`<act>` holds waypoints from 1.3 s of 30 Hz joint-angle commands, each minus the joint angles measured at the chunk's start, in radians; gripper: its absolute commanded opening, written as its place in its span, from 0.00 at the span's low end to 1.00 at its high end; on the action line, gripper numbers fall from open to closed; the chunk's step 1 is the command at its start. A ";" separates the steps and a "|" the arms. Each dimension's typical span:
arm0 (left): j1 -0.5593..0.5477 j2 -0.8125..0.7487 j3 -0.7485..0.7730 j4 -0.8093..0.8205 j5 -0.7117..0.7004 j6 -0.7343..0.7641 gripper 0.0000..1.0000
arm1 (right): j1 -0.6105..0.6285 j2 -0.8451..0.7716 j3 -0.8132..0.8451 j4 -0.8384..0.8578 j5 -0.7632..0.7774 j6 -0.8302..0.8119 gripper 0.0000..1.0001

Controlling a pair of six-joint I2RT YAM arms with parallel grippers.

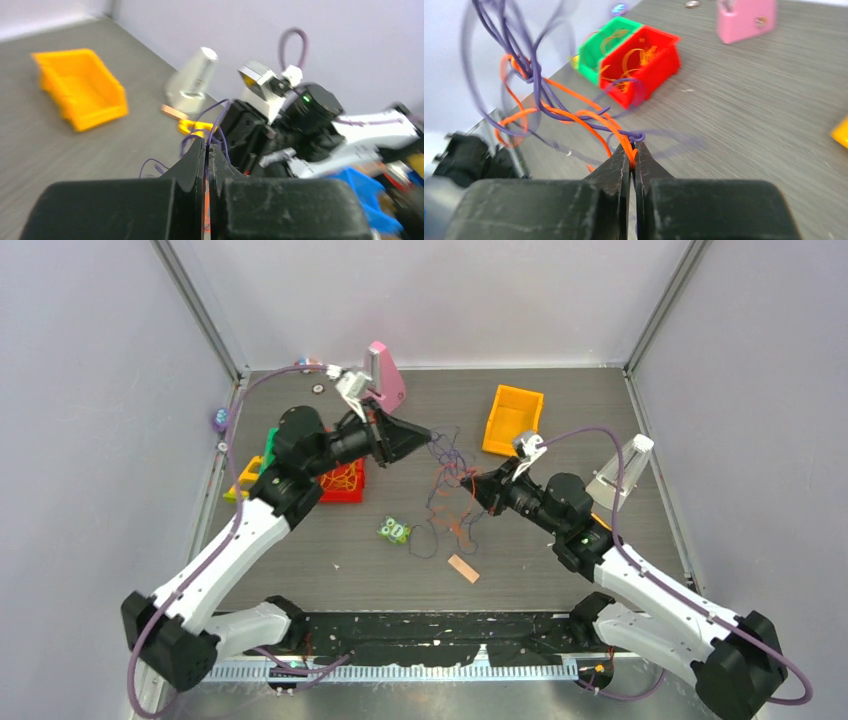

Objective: Untangle the cables
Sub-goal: Untie the cable.

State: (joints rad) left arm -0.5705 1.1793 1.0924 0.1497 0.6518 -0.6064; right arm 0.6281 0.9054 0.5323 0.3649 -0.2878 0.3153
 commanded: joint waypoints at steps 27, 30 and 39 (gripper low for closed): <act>0.076 -0.091 -0.108 0.004 -0.033 0.053 0.99 | -0.175 -0.090 0.158 -0.397 -0.365 -0.056 0.06; 0.039 -0.065 -0.082 -0.019 0.001 0.085 0.99 | -0.149 -0.056 0.191 -0.409 -0.466 -0.076 0.06; 0.030 -0.020 -0.083 -0.009 0.067 0.120 0.94 | -0.071 -0.015 0.292 -0.496 -0.460 -0.142 0.06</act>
State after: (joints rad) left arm -0.5373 1.1530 0.9787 0.0856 0.6640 -0.5285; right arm 0.5442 0.8848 0.7586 -0.1265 -0.7052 0.2100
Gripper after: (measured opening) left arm 0.983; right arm 0.084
